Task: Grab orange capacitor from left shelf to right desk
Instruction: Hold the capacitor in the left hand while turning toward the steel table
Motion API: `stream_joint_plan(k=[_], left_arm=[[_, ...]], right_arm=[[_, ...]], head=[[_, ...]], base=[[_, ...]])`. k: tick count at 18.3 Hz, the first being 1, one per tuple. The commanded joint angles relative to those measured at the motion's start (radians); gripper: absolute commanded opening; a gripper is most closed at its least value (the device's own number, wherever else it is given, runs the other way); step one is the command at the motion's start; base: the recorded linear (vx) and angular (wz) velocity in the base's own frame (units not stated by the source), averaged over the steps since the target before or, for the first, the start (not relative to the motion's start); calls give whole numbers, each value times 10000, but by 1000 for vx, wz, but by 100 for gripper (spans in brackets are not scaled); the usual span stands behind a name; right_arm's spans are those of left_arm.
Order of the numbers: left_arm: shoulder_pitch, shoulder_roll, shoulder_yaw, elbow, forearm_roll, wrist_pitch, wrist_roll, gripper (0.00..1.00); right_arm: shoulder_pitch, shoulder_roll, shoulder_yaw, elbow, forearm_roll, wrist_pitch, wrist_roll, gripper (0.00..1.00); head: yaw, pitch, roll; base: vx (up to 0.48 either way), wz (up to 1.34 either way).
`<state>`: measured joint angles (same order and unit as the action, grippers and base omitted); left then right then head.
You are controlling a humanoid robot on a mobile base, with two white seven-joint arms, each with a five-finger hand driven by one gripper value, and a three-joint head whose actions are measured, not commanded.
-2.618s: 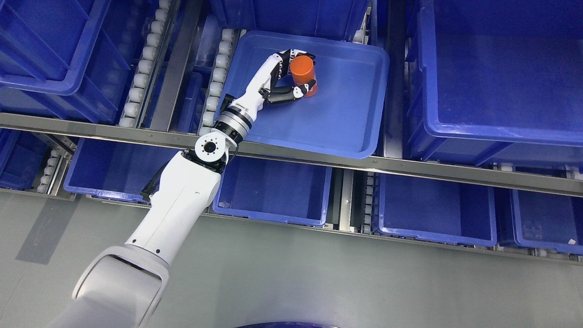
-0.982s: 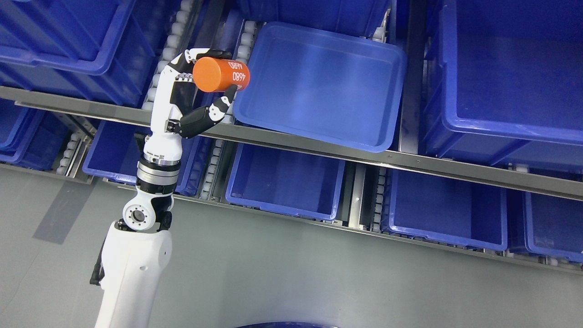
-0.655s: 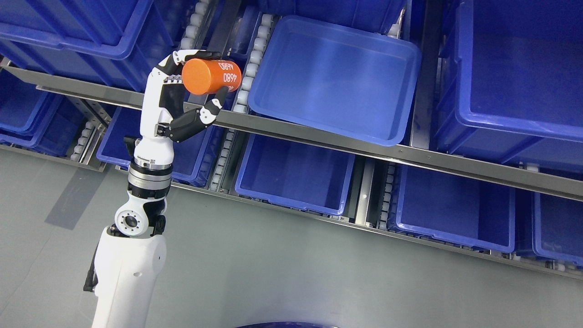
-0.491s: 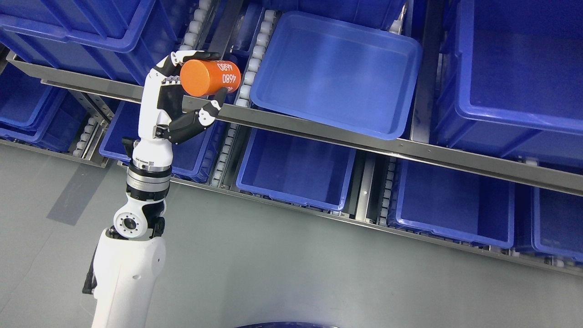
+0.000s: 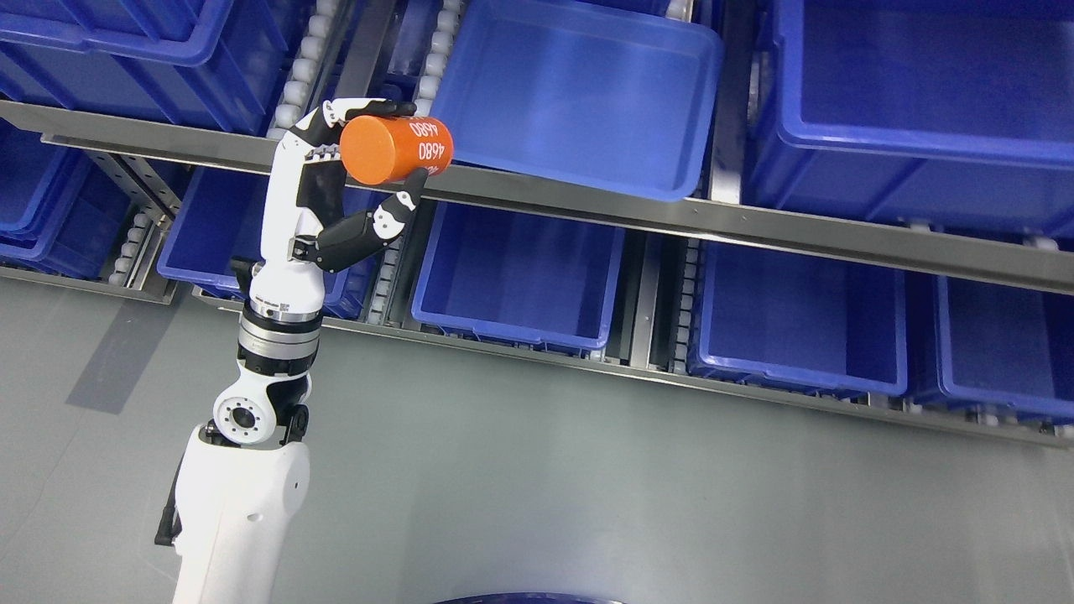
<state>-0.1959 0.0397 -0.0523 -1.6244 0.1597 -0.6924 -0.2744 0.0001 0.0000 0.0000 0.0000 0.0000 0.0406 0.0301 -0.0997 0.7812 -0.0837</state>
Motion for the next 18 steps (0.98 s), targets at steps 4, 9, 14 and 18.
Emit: stream_joint_plan(k=[4,9,14,18], left_arm=[[11,-44,-121,-185,-2,36,13,4],[133,-44,-136,-185,14,-148,13,4],[164,-121,-167,-169,-2,-148,13,4],[225,-136,-228,-169,-2,-148,13,4]], right_arm=[[337,-175,-123,-230,0,-7,6,100],[337,-175,-123,-230,0,-7,6,100],[337,-175,-123,-230,0,-7,6,100],[337,-175,-108,-230,0,-7,6,100]], head=[[0,0,0],[0,0,0],[0,0,0],[0,0,0]], base=[[-168,-151],[-129,-201],[-47,-315],[11,-430]])
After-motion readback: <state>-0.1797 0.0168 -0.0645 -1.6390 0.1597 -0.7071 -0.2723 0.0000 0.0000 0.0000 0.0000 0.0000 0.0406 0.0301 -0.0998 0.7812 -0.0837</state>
